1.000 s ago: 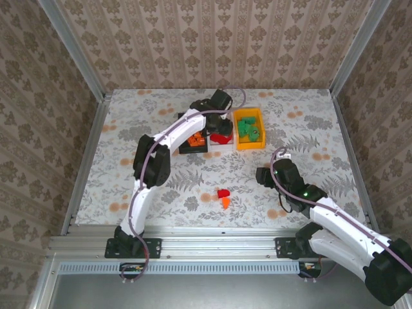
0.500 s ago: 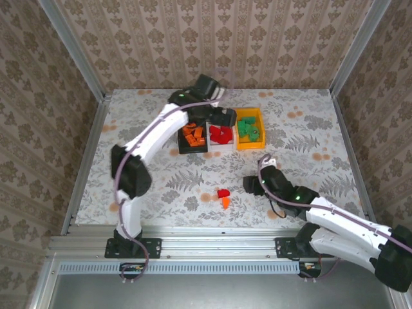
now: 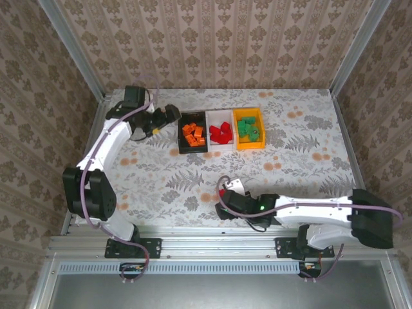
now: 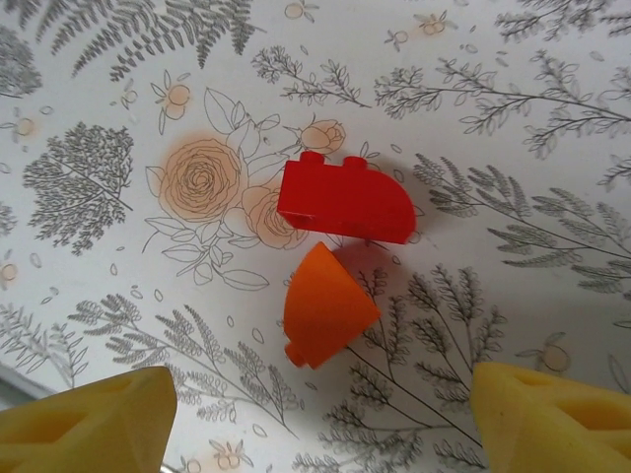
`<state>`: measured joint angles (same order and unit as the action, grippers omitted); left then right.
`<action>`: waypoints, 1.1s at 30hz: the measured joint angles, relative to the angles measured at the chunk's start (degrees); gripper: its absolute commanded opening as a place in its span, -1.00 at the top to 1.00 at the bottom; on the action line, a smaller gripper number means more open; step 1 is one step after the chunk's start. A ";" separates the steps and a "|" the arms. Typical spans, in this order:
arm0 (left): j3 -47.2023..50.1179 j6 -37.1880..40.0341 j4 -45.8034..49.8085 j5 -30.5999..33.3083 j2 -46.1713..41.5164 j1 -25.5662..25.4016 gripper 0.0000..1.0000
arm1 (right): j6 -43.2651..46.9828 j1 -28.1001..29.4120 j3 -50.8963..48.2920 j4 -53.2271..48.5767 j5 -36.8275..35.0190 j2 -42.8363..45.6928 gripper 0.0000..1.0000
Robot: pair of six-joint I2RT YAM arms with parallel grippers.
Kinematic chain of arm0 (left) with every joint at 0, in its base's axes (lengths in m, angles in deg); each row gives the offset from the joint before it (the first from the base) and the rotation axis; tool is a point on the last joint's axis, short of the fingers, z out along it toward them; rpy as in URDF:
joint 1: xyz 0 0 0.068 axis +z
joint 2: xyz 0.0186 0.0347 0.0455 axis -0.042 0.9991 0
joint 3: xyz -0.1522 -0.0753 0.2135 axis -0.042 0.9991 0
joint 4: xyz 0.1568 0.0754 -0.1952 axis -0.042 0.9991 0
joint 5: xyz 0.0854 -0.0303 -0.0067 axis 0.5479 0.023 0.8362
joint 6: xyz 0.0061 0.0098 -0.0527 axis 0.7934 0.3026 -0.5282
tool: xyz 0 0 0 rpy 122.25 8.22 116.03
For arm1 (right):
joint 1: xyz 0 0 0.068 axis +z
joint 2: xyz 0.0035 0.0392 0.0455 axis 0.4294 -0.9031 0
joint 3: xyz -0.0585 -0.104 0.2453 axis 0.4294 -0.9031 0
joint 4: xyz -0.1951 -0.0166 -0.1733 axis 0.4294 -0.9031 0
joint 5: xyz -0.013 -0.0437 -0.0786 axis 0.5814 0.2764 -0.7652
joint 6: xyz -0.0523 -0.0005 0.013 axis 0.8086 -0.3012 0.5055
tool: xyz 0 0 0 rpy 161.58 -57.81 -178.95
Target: Sort the legos into containers by color
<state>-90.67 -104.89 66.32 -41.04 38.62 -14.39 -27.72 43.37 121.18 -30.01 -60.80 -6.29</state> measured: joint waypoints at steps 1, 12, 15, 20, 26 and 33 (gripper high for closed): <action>1.49 -0.44 -0.33 -0.74 0.02 0.39 -1.00 | -0.09 0.00 0.98 -0.11 -0.04 -1.73 -0.56; 2.84 -2.14 -4.11 -5.60 -0.66 1.53 -1.00 | -2.86 0.00 5.44 -0.48 -2.71 -12.63 -0.28; 2.84 -2.34 -4.52 -5.88 -0.96 1.53 -1.00 | -3.56 0.00 5.44 -0.31 -3.87 -12.90 -0.16; 2.84 -2.36 -4.79 -5.92 -1.31 1.53 -1.00 | -4.07 0.00 5.44 0.28 -4.09 -15.78 -0.04; 2.84 -2.36 -4.79 -5.90 -1.31 1.60 -1.00 | -4.31 0.00 5.44 0.48 -4.22 -17.05 0.18; 2.84 -2.36 -4.76 -6.12 -1.31 1.99 -1.00 | -4.22 -0.13 5.90 0.52 -4.76 -17.44 0.37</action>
<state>-87.83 -107.25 61.56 -47.16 37.30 -12.41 -31.94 43.24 127.08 -29.49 -65.57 -23.73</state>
